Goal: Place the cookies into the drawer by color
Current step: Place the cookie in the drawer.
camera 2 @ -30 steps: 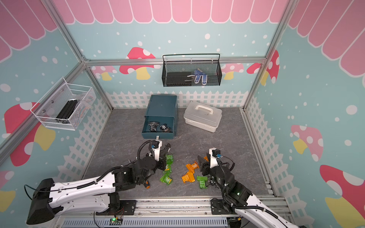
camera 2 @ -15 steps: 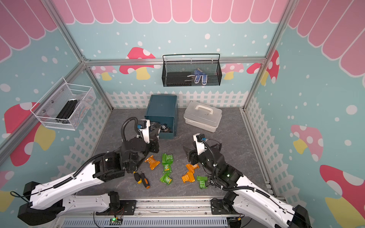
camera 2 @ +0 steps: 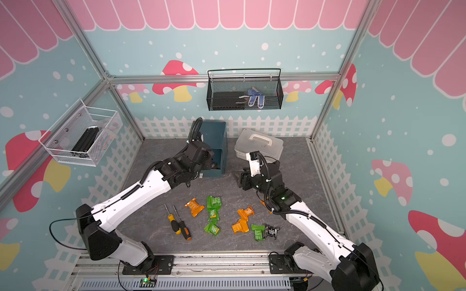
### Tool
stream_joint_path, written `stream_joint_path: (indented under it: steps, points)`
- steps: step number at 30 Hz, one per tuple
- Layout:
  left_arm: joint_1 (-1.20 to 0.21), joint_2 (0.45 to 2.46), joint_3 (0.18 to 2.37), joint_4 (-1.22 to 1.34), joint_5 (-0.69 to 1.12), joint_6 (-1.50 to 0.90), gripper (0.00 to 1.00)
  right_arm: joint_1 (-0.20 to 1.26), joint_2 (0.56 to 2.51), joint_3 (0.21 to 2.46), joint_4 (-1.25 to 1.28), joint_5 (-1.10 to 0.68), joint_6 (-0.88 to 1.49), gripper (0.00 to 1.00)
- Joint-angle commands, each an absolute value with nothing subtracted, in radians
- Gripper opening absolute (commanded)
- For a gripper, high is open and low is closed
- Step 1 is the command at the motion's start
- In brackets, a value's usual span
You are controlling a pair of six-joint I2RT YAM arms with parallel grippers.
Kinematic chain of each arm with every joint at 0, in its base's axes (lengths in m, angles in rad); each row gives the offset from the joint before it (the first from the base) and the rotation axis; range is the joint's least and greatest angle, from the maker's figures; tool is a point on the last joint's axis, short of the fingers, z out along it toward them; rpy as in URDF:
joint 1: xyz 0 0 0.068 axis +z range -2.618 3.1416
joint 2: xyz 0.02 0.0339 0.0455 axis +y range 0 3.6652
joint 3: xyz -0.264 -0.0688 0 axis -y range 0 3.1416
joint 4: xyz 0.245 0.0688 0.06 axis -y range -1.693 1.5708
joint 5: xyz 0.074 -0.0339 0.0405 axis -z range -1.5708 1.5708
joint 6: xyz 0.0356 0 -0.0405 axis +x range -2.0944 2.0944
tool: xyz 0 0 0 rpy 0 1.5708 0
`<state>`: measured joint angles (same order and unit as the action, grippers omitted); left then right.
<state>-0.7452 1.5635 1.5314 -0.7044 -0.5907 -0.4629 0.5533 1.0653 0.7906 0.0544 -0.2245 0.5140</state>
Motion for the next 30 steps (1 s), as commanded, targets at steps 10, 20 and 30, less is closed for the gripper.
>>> stream_joint_path:
  steps: [10, 20, 30]
  points:
    - [-0.698, 1.746, 1.596, -0.771, -0.647, -0.526, 0.0, 0.55, 0.812, 0.676, -0.065, -0.135, 0.526, 0.67]
    - [-0.697, 1.787, 1.609, -0.769, -0.677, -0.513, 0.31, 0.55, 0.707, 0.642, -0.436, 0.057, 0.618, 0.75]
    - [-0.689, 1.727, 1.538, -0.707, -0.607, -0.474, 0.42, 0.555, 0.865, 0.661, -0.64, 0.044, 0.707, 0.77]
